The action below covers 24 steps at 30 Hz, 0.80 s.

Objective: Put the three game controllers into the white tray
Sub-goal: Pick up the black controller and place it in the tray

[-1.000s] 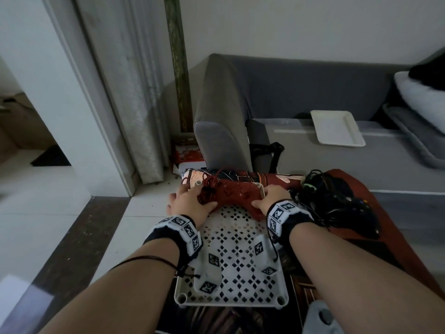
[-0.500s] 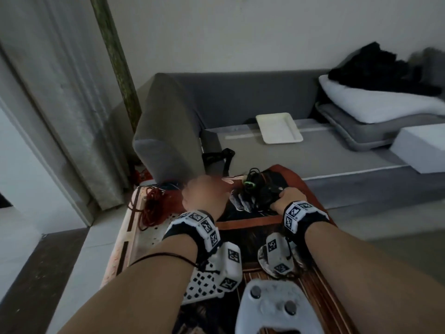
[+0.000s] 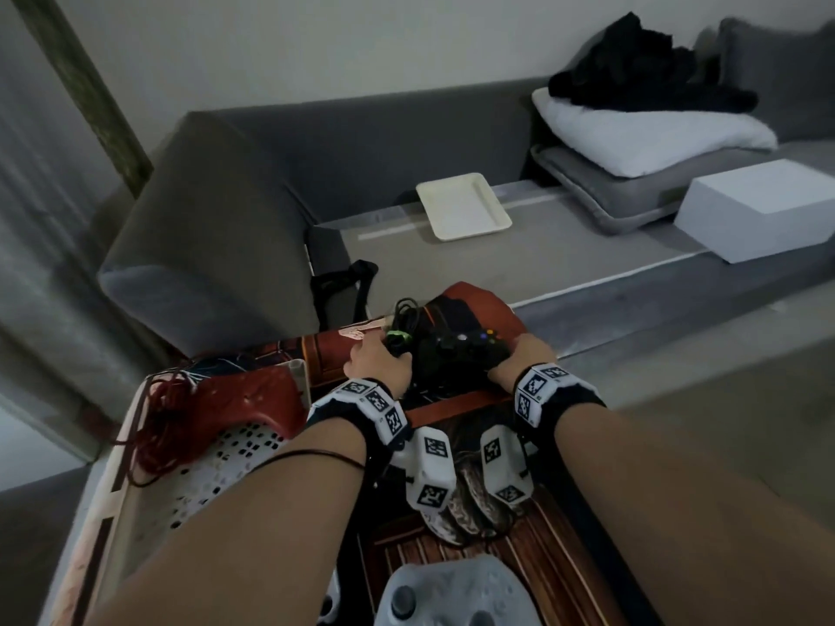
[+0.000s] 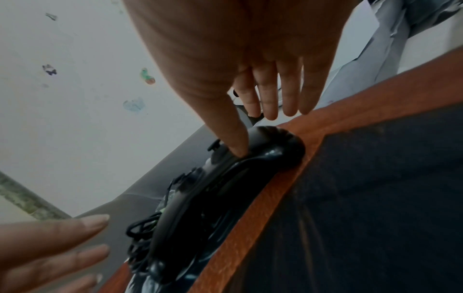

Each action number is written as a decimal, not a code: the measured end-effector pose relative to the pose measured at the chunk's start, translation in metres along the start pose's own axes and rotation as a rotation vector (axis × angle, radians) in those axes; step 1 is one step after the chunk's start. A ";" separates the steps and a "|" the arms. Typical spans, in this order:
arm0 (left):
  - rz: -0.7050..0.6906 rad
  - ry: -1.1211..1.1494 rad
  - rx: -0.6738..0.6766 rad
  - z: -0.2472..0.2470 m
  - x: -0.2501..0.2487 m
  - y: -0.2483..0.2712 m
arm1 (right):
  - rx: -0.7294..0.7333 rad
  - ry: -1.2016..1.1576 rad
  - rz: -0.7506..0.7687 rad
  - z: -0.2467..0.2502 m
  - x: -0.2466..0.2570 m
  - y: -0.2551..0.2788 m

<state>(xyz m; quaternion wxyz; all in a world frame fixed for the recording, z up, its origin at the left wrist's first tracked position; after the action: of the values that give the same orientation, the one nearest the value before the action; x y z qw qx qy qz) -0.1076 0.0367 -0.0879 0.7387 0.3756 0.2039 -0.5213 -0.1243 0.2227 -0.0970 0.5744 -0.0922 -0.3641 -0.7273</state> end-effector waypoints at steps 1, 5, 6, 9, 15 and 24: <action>-0.004 -0.009 0.010 -0.003 -0.001 -0.005 | -0.004 -0.015 0.001 0.000 -0.001 -0.003; -0.036 -0.029 0.035 -0.008 0.001 -0.019 | 0.073 -0.020 -0.021 -0.003 -0.003 -0.008; -0.038 -0.030 0.036 -0.009 0.003 -0.022 | 0.072 -0.014 -0.017 -0.002 -0.002 -0.007; -0.045 -0.016 0.006 -0.009 0.010 -0.026 | 0.059 0.017 -0.003 -0.002 -0.003 -0.004; -0.002 0.081 -0.013 -0.011 0.017 -0.027 | 0.052 0.023 0.026 -0.004 -0.006 -0.002; -0.034 0.114 -0.021 -0.002 0.029 -0.010 | 0.084 0.020 0.015 -0.003 -0.003 0.020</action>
<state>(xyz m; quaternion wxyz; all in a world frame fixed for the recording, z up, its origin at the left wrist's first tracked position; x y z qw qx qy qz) -0.1055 0.0184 -0.1124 0.7208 0.3932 0.2574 -0.5095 -0.1047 0.2215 -0.0926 0.5871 -0.0633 -0.3879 -0.7077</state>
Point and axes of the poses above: each hand's wrist, its own y-axis away from the middle knuckle, its own z-axis out of the back of the hand, x = y × z, the point moved 1 cm from there along -y, towards the middle knuckle, and after that the axes turned 15 degrees about x, right-handed, at the moved point
